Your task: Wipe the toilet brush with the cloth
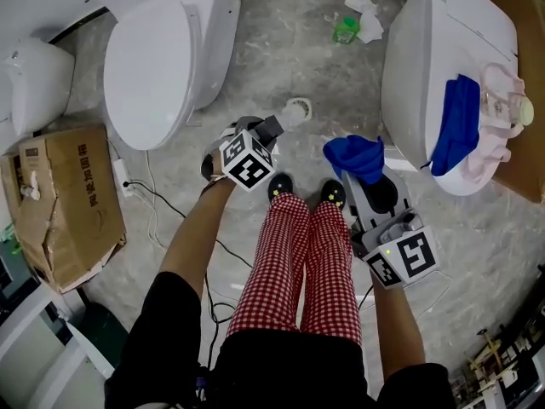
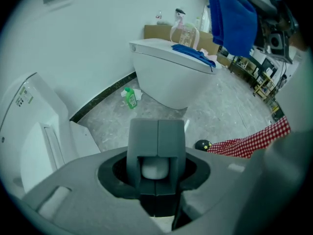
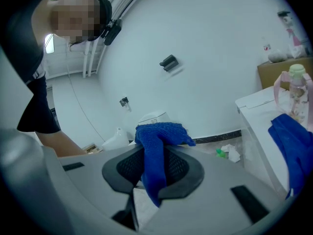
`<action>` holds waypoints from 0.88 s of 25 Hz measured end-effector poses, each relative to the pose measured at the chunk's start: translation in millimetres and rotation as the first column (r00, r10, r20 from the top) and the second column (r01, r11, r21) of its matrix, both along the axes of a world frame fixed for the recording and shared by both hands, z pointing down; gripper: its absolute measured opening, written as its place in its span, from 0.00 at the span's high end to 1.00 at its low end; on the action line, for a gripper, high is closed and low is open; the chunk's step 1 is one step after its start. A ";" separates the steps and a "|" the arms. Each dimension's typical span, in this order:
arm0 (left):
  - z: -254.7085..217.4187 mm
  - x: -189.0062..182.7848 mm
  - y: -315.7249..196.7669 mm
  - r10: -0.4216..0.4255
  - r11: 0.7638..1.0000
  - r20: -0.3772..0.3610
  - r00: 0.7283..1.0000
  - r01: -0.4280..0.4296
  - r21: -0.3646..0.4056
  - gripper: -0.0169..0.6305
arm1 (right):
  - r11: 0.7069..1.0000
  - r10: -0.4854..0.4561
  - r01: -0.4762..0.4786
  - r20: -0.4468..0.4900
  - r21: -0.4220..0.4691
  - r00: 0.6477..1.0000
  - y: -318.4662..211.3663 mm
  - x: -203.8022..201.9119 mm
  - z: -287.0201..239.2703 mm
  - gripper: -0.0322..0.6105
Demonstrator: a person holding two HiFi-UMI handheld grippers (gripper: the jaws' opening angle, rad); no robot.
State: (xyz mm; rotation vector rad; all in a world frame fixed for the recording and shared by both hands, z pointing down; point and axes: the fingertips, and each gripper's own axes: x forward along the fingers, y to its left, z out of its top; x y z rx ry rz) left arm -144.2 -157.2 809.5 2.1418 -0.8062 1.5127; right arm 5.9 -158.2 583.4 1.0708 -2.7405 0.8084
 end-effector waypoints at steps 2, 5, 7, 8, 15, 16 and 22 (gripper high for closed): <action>-7.1 2.1 -0.4 -0.018 1.000 -0.021 1.000 0.018 0.003 0.72 | 1.000 0.001 -0.001 -0.001 0.006 1.000 0.5 1.6 -3.7 0.83; -18.3 5.9 -0.3 -0.042 0.999 -0.060 0.997 0.042 -0.003 0.72 | 1.000 -0.002 0.002 -0.004 0.012 1.000 2.7 3.1 -8.4 0.83; -27.0 7.2 -1.3 -0.049 0.999 -0.078 0.996 0.049 0.000 0.72 | 1.000 -0.011 0.011 -0.001 0.017 1.000 4.0 2.0 -12.3 0.83; -31.4 7.6 -1.7 -0.046 0.999 -0.081 0.996 0.047 0.004 0.72 | 1.000 -0.015 0.015 -0.001 0.018 1.000 4.8 1.3 -14.2 0.83; -60.6 12.7 -4.8 -0.053 0.998 -0.118 0.992 0.057 0.033 0.72 | 0.999 -0.016 0.016 0.003 0.035 1.000 5.6 0.6 -28.1 0.83; -63.7 12.8 -4.4 -0.054 0.998 -0.121 0.991 0.059 0.035 0.72 | 0.999 -0.017 0.016 0.004 0.037 1.000 5.5 0.2 -29.8 0.83; -78.5 14.3 -0.5 -0.061 0.997 -0.129 0.990 0.067 0.040 0.72 | 0.998 -0.027 0.026 0.003 0.049 1.000 5.8 1.2 -39.6 0.83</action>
